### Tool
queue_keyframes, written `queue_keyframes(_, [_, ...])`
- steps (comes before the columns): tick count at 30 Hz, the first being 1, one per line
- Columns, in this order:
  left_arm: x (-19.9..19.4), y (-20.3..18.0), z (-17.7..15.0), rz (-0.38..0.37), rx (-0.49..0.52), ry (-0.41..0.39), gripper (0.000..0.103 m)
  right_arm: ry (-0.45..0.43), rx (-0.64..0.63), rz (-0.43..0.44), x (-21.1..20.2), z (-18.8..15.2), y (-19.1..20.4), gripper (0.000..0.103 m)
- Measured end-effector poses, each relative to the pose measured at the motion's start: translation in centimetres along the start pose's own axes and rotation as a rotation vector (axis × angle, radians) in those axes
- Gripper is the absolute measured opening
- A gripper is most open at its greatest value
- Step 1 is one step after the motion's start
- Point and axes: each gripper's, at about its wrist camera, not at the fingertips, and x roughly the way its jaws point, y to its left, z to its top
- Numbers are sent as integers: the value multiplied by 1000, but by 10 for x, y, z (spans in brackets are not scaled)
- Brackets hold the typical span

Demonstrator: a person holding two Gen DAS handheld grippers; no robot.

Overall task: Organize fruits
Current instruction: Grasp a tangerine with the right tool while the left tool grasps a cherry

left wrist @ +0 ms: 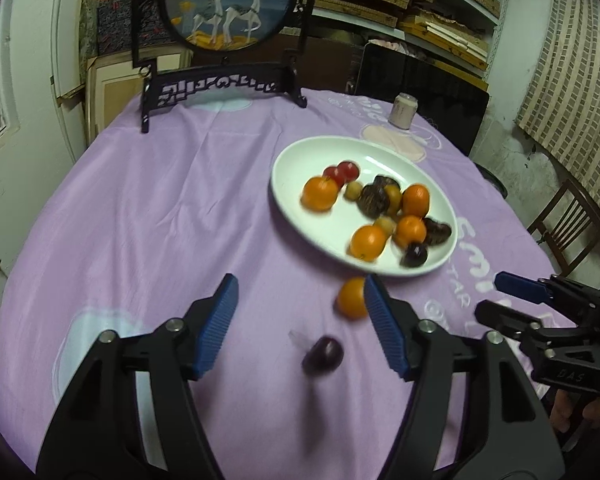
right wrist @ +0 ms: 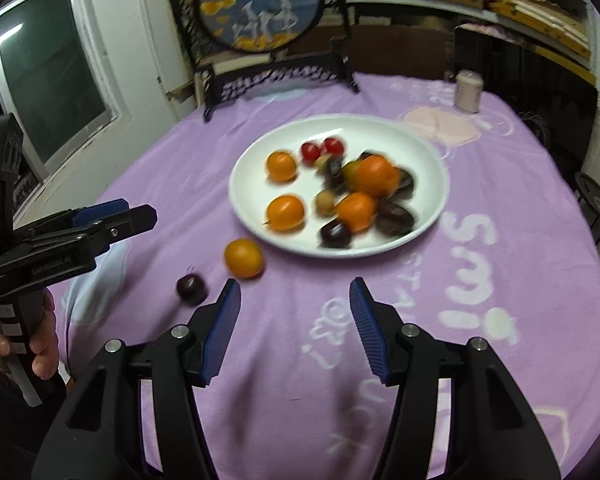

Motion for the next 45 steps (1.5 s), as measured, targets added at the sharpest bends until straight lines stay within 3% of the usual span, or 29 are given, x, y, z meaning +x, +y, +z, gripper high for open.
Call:
queue_keyframes(6, [-2,23,-18,14,-42,28,75,51,13,62,42,-3,24,57])
queue_keyframes(18, [-13,39,-33,-18,-65,33,76,121,13,-12,114,25,42,57])
queue_keyframes(20, [-14,36,-32,-18,-57,30,77,119,-16,-23,116,26,45,41])
queue_keyframes(21, [-14,35,-32,-16,-55,30,77,115,-21,-17,116,26,45,37])
queue_keyframes(27, [-9,20,-35,-18,-25,54,77,97,-4,28,82,11,35,37])
queue_keyframes(34, [19,-17,-42,-50,52,122,78,38,74,-21,31,-15,-6,37])
queue_keyframes(42, [64,-37,-42,12,80,202,78,14,123,-8,5,-37,-29,37])
queue_keyframes(43, [66,-38,-42,17,80,208,77,13,124,-5,3,-38,-30,37])
queue_keyframes(45, [70,-39,-43,48,87,201,65,11,126,5,2,-39,-30,37])
